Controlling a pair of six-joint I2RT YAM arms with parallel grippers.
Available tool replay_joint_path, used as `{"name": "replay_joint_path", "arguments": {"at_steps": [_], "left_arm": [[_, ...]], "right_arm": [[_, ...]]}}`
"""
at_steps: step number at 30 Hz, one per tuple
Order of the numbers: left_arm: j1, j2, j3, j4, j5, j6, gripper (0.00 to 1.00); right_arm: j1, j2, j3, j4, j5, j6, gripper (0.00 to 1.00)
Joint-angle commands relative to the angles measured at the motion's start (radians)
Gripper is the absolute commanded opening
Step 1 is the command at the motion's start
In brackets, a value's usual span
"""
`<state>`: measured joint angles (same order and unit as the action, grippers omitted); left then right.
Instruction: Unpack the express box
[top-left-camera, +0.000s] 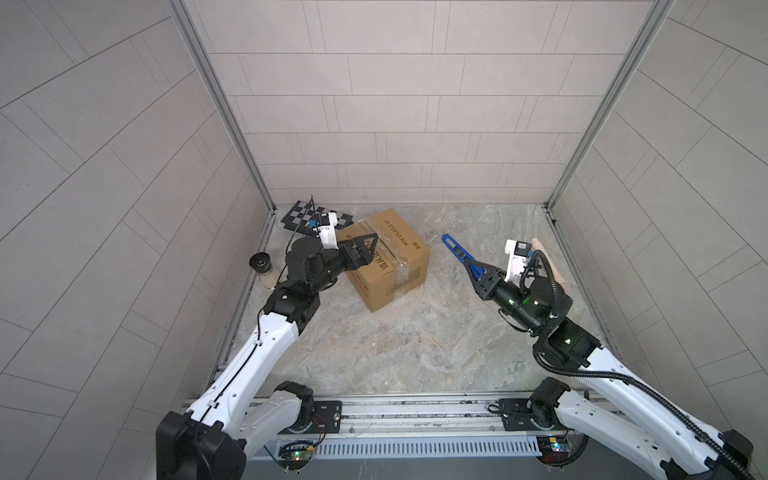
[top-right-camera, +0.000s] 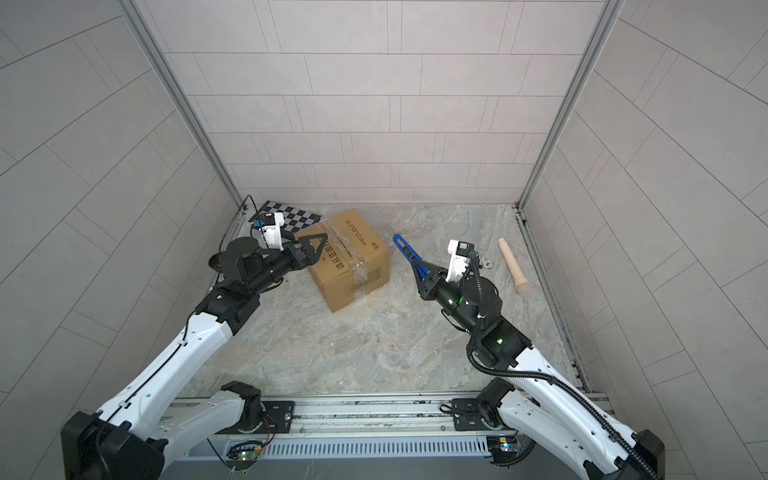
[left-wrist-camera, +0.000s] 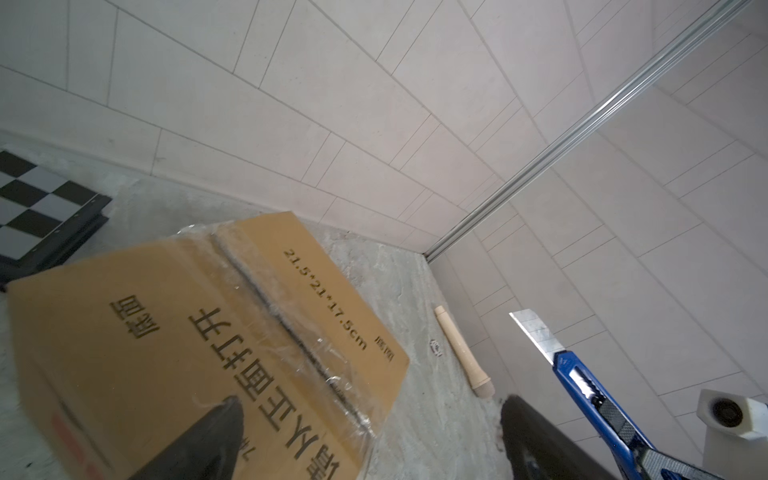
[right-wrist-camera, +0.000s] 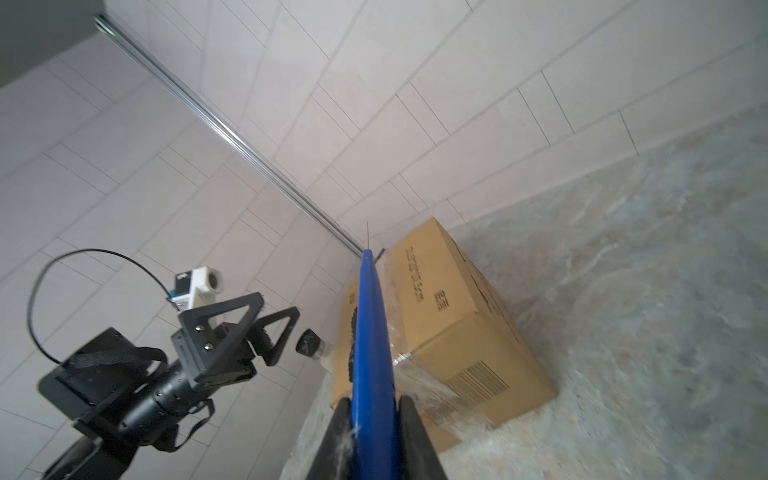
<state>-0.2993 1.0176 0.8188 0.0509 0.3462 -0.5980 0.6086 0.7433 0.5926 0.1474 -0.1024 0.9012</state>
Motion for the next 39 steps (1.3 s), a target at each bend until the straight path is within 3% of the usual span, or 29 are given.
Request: {"name": "replay_joint_path", "arguments": {"at_steps": [1,9,39], "left_arm": [[-0.001,-0.013,-0.048,-0.059,-0.067,0.064,1.00],[0.000,-0.044,-0.124,-0.005,-0.096,0.055,1.00],[0.000,-0.061,-0.201,0.086,-0.101,0.013,1.00]], "right_arm": [[0.005,-0.043,-0.065,0.031,-0.033,0.078,0.00],[0.007,-0.119,-0.207,0.143,-0.076,0.154,0.00],[0.037,-0.031,-0.272,0.290,-0.114,0.233,0.00]]}}
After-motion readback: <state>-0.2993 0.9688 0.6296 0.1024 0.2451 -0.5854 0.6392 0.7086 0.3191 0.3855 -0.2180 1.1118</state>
